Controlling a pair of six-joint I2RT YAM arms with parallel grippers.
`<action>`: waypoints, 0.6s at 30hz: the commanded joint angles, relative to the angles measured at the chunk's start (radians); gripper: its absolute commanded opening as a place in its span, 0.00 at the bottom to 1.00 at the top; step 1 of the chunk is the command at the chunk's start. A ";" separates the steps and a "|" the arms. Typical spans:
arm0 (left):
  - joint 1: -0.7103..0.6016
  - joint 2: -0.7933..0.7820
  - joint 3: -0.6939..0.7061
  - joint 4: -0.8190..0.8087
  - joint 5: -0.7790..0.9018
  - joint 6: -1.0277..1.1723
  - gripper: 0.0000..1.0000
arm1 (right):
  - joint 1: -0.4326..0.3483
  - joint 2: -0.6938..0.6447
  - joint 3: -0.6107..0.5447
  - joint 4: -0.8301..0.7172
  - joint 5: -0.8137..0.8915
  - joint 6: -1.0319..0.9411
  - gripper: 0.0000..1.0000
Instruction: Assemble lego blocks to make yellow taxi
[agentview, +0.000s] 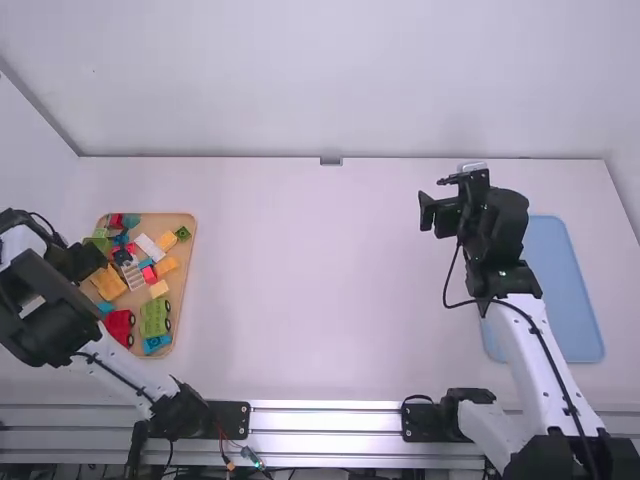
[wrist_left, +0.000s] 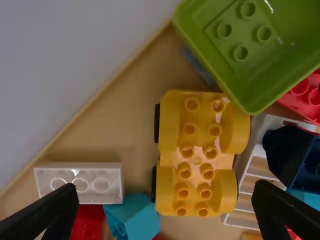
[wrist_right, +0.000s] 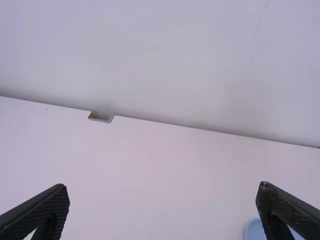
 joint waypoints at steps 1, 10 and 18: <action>0.003 0.008 -0.038 0.011 0.021 0.022 0.88 | 0.006 0.005 0.043 0.002 -0.006 0.005 0.99; -0.037 0.008 -0.088 0.058 0.021 0.062 0.84 | 0.008 0.005 0.043 0.003 -0.006 0.005 0.99; -0.071 0.008 -0.089 0.043 -0.040 0.019 0.85 | 0.006 0.005 0.043 0.002 -0.006 0.004 0.99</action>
